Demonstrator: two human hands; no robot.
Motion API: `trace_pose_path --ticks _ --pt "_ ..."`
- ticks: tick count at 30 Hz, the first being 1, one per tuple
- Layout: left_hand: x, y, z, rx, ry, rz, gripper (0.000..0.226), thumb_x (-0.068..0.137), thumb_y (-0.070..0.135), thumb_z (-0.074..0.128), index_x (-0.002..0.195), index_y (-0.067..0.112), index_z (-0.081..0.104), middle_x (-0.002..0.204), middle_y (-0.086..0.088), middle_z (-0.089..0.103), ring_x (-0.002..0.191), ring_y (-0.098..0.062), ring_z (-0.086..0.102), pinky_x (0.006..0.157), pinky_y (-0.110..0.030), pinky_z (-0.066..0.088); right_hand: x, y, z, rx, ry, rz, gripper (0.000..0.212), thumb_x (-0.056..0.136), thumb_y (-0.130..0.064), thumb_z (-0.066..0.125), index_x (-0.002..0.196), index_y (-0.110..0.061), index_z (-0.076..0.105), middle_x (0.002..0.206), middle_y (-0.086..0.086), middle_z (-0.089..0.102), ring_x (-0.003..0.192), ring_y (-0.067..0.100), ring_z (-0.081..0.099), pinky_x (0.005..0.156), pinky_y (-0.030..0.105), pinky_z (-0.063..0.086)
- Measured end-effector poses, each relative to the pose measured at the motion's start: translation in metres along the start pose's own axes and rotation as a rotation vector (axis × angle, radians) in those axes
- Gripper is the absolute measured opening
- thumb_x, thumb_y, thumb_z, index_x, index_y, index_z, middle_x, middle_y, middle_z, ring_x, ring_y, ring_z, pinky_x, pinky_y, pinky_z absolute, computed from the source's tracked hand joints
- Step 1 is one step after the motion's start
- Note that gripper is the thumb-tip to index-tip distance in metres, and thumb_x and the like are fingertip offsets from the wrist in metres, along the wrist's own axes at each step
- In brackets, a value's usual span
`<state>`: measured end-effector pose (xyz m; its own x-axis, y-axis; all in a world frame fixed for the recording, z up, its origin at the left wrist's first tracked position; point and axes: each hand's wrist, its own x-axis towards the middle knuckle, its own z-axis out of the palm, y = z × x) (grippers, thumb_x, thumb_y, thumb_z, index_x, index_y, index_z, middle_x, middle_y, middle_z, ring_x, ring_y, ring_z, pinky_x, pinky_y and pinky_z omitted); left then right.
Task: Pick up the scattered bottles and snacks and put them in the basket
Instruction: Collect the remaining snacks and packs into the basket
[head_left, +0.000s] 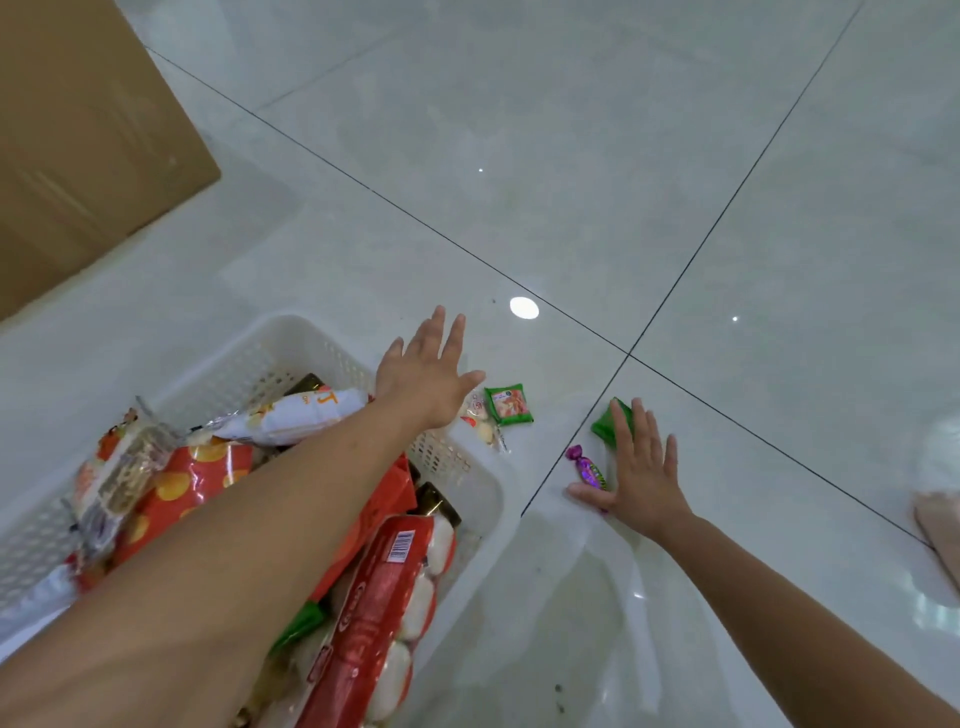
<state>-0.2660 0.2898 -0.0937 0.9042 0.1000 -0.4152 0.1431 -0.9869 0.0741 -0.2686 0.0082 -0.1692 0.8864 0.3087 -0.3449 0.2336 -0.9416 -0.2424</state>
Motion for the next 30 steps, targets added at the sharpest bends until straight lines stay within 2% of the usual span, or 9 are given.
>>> trace_pose_path --ticks 4,11,14,18,20,23,28,30 --pt "-0.009 -0.016 -0.003 -0.012 -0.062 -0.051 0.069 0.098 0.053 0.018 0.149 0.022 -0.018 0.157 -0.003 -0.023 0.147 -0.016 -0.007 0.118 -0.040 0.007 0.006 -0.009 0.006 -0.025 -0.016 -0.005 0.136 0.039 -0.098 0.017 0.148 -0.025 -0.017 0.157 0.004 -0.020 0.146 0.025 -0.017 0.116 0.051 -0.007" --pt "-0.024 -0.048 -0.001 -0.010 -0.104 -0.161 0.074 0.095 0.059 0.019 0.149 0.024 -0.017 0.158 -0.001 -0.020 0.147 -0.017 -0.004 0.116 -0.043 0.011 0.023 -0.043 0.013 -0.033 0.001 -0.070 0.120 0.051 -0.090 0.020 0.146 -0.029 -0.020 0.156 0.006 -0.025 0.144 0.027 -0.021 0.115 0.053 -0.009" --pt "-0.026 -0.046 0.000 0.005 -0.095 -0.179 0.073 0.096 0.059 0.019 0.149 0.023 -0.017 0.158 -0.001 -0.020 0.147 -0.017 -0.005 0.116 -0.043 0.011 0.035 -0.060 0.016 -0.054 0.020 -0.165 0.118 0.050 -0.097 0.013 0.146 -0.036 -0.017 0.156 0.007 -0.025 0.144 0.029 -0.021 0.113 0.056 -0.009" --pt "-0.024 -0.044 0.001 0.021 -0.104 -0.193 0.073 0.096 0.058 0.017 0.149 0.023 -0.018 0.157 -0.001 -0.021 0.147 -0.019 -0.005 0.116 -0.042 0.010 0.047 -0.073 0.023 -0.135 0.041 -0.272 0.097 0.059 -0.093 0.010 0.142 -0.050 -0.017 0.156 0.002 -0.025 0.143 0.031 -0.022 0.112 0.058 -0.009" --pt "-0.024 -0.044 0.001 0.027 -0.100 -0.196 0.072 0.096 0.058 0.016 0.148 0.023 -0.019 0.157 -0.001 -0.021 0.147 -0.020 -0.005 0.116 -0.041 0.011 0.050 -0.072 0.028 -0.177 0.062 -0.334 0.086 0.066 -0.090 0.006 0.142 -0.053 -0.011 0.157 -0.001 -0.017 0.144 0.032 -0.017 0.112 0.061 -0.004" --pt "-0.024 -0.044 0.002 0.030 -0.097 -0.198 0.072 0.096 0.058 0.016 0.148 0.023 -0.018 0.158 -0.001 -0.020 0.147 -0.021 -0.004 0.115 -0.042 0.011 0.049 -0.064 0.030 -0.233 0.059 -0.375 0.075 0.078 -0.082 0.007 0.145 -0.050 0.000 0.158 0.001 -0.002 0.144 0.034 -0.004 0.111 0.062 0.005" --pt "-0.022 -0.044 0.002 0.041 -0.105 -0.197 0.072 0.096 0.058 0.018 0.149 0.023 -0.018 0.158 -0.001 -0.019 0.147 -0.021 -0.004 0.115 -0.043 0.012 0.040 -0.039 0.028 -0.293 0.102 -0.400 0.066 0.082 -0.077 -0.001 0.142 -0.052 -0.010 0.158 -0.001 -0.006 0.144 0.029 -0.012 0.113 0.052 -0.009" --pt "-0.022 -0.043 0.002 0.047 -0.114 -0.194 0.072 0.097 0.057 0.018 0.148 0.023 -0.019 0.158 -0.001 -0.020 0.147 -0.021 -0.004 0.115 -0.043 0.012 0.036 -0.028 0.026 -0.313 0.092 -0.391 0.066 0.082 -0.077 0.003 0.142 -0.053 -0.009 0.158 0.001 -0.001 0.144 0.030 -0.007 0.113 0.051 -0.008"
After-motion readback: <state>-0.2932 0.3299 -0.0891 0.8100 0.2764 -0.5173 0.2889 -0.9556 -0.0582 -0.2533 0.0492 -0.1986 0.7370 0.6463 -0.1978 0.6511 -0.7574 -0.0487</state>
